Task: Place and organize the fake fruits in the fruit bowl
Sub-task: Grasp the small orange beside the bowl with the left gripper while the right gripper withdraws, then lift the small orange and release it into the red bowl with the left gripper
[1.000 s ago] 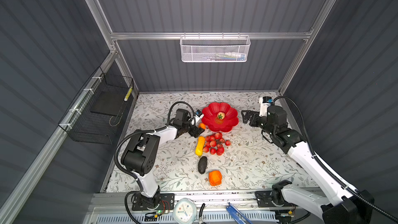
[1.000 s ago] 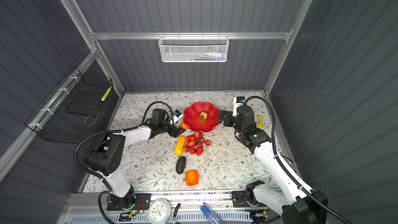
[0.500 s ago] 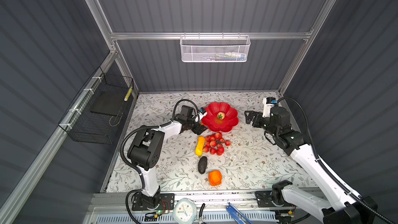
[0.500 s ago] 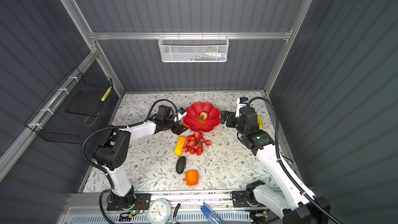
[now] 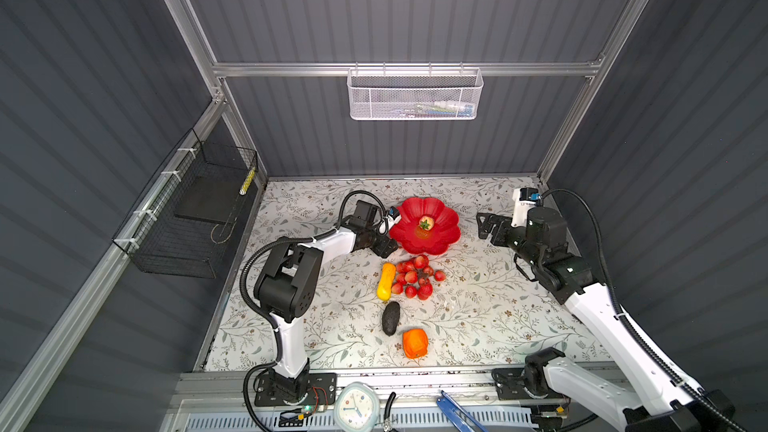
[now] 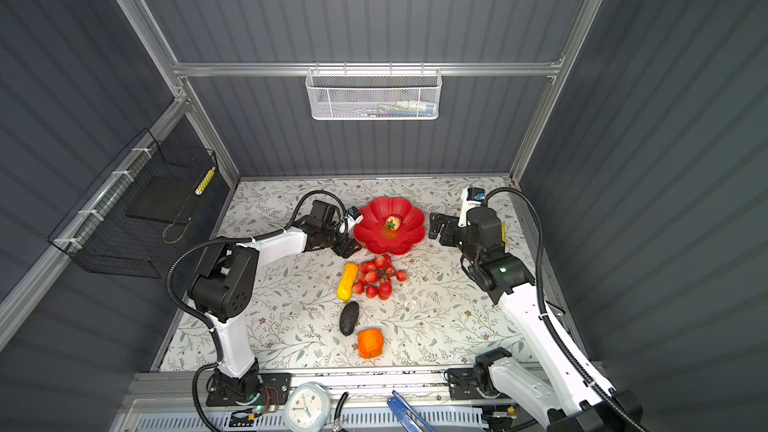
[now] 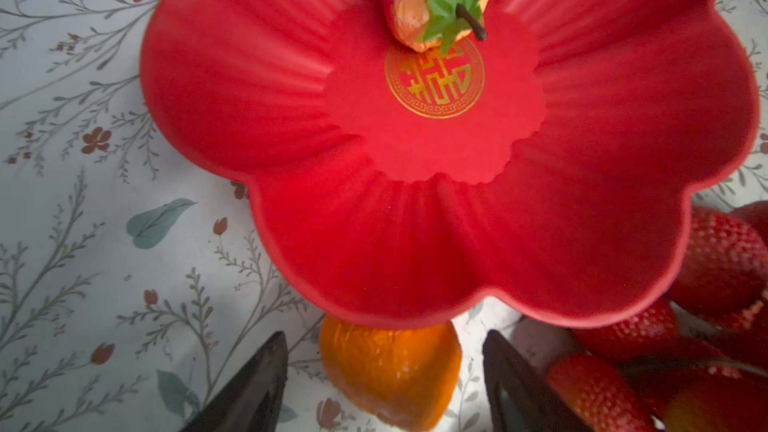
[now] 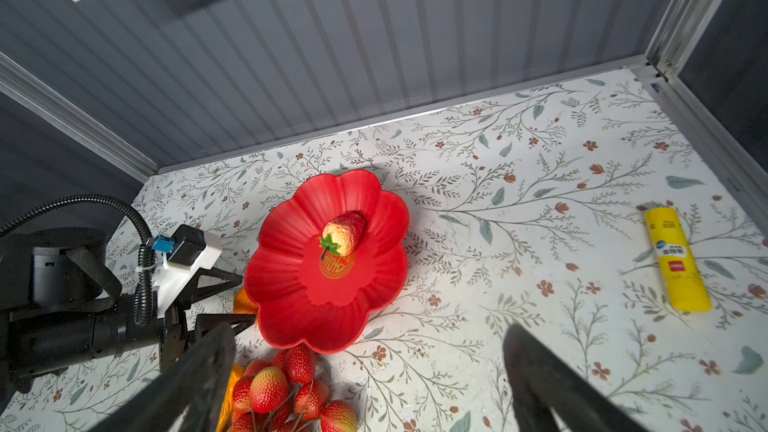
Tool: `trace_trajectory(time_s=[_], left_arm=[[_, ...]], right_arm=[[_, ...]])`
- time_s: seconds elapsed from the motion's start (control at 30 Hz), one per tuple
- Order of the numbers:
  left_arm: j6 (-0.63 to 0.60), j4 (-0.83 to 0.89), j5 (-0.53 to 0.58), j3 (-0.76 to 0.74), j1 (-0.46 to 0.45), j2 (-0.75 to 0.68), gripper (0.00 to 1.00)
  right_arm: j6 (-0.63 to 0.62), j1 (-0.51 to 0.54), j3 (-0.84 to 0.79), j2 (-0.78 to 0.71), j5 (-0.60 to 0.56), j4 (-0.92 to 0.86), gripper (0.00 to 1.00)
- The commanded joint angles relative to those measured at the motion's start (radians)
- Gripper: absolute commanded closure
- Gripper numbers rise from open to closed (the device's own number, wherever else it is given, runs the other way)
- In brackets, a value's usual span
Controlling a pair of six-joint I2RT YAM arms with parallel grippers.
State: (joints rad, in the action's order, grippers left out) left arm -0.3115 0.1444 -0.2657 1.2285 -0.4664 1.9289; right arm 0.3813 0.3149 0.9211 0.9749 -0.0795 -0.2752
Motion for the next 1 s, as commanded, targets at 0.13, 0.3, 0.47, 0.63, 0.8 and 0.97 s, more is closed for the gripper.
trace_trajectory(time_s=[0.13, 0.3, 0.47, 0.63, 0.8, 0.97], left_arm=[[0.0, 0.046, -0.002, 0.042, -0.004, 0.038, 0.39], [0.004, 0.071, -0.001, 0.06, -0.003, 0.05, 0.58], [0.002, 0.115, 0.005, 0.048, -0.003, 0.025, 0.67], [0.005, 0.191, 0.043, -0.023, -0.004, -0.076, 0.69], [0.012, 0.209, 0.072, -0.144, -0.004, -0.274, 0.69], [0.051, 0.111, 0.061, -0.165, -0.003, -0.421, 0.66]], right_arm=[[-0.012, -0.005, -0.005, -0.013, -0.02, -0.028, 0.01], [-0.016, -0.007, -0.007, -0.013, -0.026, -0.029, 0.01], [-0.021, -0.008, -0.007, -0.015, -0.026, -0.029, 0.01], [-0.022, -0.008, -0.008, -0.009, -0.022, -0.02, 0.01], [-0.015, -0.011, -0.014, 0.013, -0.017, 0.008, 0.01], [0.003, -0.013, -0.005, 0.054, 0.016, 0.035, 0.01]])
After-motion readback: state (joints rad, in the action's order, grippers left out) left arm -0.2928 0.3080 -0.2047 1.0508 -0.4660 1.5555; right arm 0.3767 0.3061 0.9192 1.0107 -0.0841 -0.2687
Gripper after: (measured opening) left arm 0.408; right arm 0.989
